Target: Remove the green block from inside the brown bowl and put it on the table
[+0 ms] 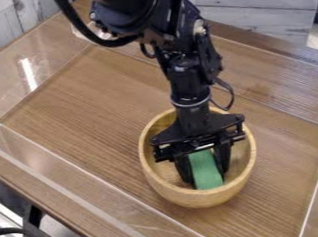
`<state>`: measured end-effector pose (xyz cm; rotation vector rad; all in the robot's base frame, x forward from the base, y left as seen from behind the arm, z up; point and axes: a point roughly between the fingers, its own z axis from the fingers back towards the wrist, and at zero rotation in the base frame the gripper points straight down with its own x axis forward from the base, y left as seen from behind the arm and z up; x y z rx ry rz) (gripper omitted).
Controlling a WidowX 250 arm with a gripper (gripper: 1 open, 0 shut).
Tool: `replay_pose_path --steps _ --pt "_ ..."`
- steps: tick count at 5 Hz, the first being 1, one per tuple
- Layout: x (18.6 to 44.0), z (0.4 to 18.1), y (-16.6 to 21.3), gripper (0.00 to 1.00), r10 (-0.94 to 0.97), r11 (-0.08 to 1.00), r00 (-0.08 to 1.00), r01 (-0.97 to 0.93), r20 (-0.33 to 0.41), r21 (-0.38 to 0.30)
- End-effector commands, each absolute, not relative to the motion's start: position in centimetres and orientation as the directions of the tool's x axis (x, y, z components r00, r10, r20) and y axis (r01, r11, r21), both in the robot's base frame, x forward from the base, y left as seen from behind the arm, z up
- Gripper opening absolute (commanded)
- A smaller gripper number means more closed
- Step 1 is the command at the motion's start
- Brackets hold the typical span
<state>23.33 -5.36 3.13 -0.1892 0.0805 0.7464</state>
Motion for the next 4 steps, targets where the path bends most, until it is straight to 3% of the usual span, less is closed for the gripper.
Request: replay_pose_path --steps 1,4 --pt "23.81 4.34 -5.34 0.00 0.659 0.724 0.741 -0.671 -0.128 -0.160" --pt "22.81 5.28 -5.32 0.00 0.623 0.757 0.763 -0.644 -0.174 -0.113"
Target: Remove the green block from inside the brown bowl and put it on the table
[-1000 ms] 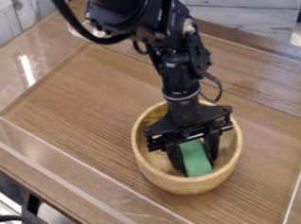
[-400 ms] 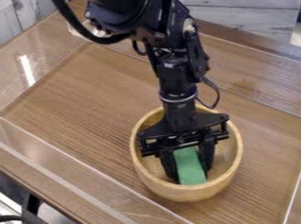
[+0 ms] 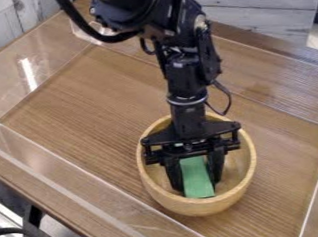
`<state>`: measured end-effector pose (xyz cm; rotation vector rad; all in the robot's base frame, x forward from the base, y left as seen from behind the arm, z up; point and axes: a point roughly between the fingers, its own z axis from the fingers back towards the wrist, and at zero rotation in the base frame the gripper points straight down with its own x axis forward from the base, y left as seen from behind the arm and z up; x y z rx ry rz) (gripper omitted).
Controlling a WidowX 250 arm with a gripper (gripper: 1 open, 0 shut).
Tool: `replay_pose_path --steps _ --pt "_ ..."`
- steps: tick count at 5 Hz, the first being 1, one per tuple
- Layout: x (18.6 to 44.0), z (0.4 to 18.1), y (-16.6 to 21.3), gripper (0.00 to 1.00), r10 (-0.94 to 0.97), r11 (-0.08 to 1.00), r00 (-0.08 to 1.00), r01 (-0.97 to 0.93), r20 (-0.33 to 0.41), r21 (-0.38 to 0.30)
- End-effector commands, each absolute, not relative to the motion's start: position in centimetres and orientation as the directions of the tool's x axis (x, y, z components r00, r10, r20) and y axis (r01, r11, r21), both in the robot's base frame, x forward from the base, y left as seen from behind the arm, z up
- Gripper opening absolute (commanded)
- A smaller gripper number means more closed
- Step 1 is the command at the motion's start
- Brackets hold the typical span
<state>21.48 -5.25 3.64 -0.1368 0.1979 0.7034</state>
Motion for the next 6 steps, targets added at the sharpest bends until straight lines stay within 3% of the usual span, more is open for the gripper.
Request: replay_pose_path --steps 1,6 --pt "22.5 5.7 -5.3 0.00 0.611 0.767 0.769 -0.634 -0.188 -0.101" --pt "22.1 8.3 -5.2 0.00 0.572 0.788 0.784 -0.607 -0.243 -0.101"
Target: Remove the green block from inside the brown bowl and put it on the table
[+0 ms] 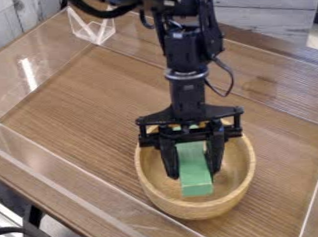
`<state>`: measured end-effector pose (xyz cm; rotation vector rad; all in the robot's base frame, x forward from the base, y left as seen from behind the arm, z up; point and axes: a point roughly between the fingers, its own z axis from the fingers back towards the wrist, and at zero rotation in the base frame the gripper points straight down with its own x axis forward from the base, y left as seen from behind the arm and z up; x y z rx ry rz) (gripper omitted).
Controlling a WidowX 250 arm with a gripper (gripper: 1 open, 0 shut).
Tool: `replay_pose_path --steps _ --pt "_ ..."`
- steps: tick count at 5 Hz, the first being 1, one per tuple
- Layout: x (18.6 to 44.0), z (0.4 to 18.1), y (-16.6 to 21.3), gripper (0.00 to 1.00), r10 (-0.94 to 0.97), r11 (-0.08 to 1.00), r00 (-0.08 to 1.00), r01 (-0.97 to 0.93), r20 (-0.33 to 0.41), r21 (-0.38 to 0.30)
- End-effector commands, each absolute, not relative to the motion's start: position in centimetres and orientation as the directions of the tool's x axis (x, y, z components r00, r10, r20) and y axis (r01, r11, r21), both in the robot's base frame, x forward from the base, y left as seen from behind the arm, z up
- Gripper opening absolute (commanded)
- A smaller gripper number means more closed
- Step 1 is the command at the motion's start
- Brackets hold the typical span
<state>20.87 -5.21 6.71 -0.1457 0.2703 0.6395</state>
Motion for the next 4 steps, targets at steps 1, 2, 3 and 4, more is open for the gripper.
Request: replay_pose_path --steps 1,2,3,4 --pt "22.1 9.2 -5.0 0.00 0.563 0.791 0.788 -0.601 -0.250 -0.113" --pt "22.4 10.8 -4.5 0.00 0.550 0.793 0.796 -0.592 -0.252 -0.140" --pt "23.3 15.5 -2.8 0.00 0.534 0.789 0.811 -0.579 -0.238 -0.203" --pt "25.0 20.6 0.4 0.00 0.552 0.764 0.808 -0.589 -0.205 -0.265"
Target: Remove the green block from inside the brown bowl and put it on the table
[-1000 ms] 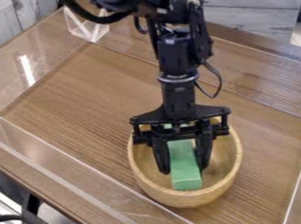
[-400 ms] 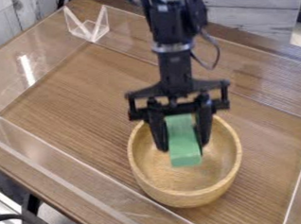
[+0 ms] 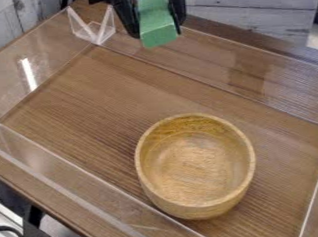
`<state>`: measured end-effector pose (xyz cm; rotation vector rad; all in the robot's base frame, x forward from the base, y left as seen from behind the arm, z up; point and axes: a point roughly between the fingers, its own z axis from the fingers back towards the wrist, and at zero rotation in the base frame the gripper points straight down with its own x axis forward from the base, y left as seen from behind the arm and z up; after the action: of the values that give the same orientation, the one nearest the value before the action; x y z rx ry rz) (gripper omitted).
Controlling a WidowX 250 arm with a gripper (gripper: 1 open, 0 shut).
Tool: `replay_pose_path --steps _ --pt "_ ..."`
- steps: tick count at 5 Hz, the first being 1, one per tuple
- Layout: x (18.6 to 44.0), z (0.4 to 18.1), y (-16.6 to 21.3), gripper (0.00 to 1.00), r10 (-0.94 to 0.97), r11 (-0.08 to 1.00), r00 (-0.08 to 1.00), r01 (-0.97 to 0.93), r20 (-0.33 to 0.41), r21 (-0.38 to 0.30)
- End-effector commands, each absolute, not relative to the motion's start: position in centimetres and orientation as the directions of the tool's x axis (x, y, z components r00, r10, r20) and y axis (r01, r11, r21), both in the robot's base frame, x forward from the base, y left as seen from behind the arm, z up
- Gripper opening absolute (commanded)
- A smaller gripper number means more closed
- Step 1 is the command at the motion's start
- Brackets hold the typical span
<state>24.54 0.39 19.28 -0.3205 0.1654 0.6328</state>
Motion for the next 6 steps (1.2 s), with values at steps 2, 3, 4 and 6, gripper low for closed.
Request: replay_pose_path --steps 2,3,4,6 --pt "23.7 16.8 1.2 0.00 0.436 0.842 0.886 -0.464 -0.158 -0.274" --pt "22.4 15.9 1.4 0.00 0.341 0.887 0.929 -0.369 -0.144 -0.279" --pt "21.6 15.4 1.2 0.00 0.235 0.921 0.963 -0.264 -0.132 -0.288" --pt "20.3 14.6 -0.1 0.00 0.053 0.951 0.993 -0.082 -0.106 -0.298"
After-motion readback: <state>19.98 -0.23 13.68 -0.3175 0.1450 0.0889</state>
